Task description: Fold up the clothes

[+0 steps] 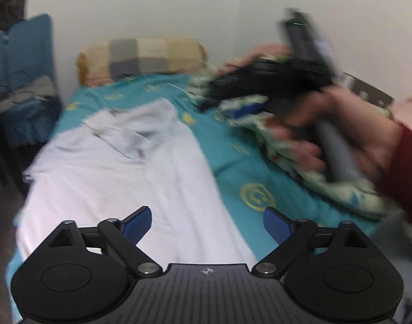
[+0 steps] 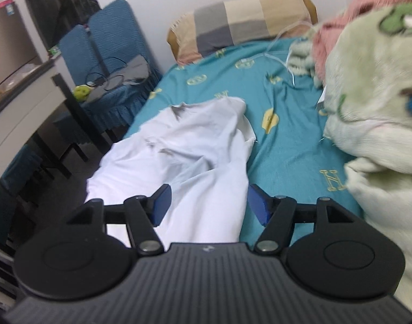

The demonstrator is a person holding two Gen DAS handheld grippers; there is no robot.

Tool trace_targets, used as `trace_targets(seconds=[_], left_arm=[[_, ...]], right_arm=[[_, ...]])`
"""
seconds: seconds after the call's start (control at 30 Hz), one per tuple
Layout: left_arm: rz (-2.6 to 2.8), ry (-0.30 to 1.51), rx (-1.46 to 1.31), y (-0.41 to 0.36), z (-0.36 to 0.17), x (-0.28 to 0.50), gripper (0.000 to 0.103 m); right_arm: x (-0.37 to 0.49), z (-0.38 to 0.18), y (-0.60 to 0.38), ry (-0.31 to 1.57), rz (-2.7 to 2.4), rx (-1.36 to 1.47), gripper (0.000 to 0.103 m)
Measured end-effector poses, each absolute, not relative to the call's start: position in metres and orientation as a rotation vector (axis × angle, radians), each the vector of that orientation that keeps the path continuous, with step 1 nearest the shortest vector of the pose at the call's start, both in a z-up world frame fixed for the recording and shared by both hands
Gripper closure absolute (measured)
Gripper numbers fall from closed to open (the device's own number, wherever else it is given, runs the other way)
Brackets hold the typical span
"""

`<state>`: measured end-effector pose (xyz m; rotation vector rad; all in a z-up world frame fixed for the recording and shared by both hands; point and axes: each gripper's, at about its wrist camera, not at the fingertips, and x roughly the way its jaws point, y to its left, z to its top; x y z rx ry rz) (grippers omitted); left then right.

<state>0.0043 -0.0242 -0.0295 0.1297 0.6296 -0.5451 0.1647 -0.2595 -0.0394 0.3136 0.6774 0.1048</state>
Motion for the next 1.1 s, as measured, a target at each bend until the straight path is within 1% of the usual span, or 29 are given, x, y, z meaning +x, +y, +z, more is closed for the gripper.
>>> trace_targets(seconds=[0.07,0.2,0.47,0.63,0.83,1.03,1.1], left_arm=[[-0.513,0.603,0.121,-0.013,-0.023,-0.001,0.005],[-0.454,0.562,0.099,0.004,-0.013,-0.009,0.004],[-0.353,0.508,0.054,0.028,-0.003,-0.013,0.001],[-0.285,0.499,0.015,0.037,-0.002,-0.009,0.001],[-0.234,0.487,-0.004,0.044,0.000,-0.008,0.000],[-0.187,0.504,-0.005,0.049,-0.004,-0.002,0.000],[-0.165,0.501,-0.004,0.051,-0.003,-0.001,0.000]], right_arm=[[0.141,-0.028,-0.254,0.659,0.105,0.306,0.038],[0.095,-0.013,-0.241,0.616,0.109,0.306,0.038],[0.041,-0.018,-0.206,0.550,0.092,0.266,0.038],[0.023,-0.033,-0.194,0.517,0.084,0.225,0.038],[0.019,-0.045,-0.196,0.517,0.045,0.231,0.038],[0.025,-0.039,-0.191,0.517,0.029,0.230,0.038],[0.031,-0.028,-0.186,0.502,0.032,0.212,0.038]])
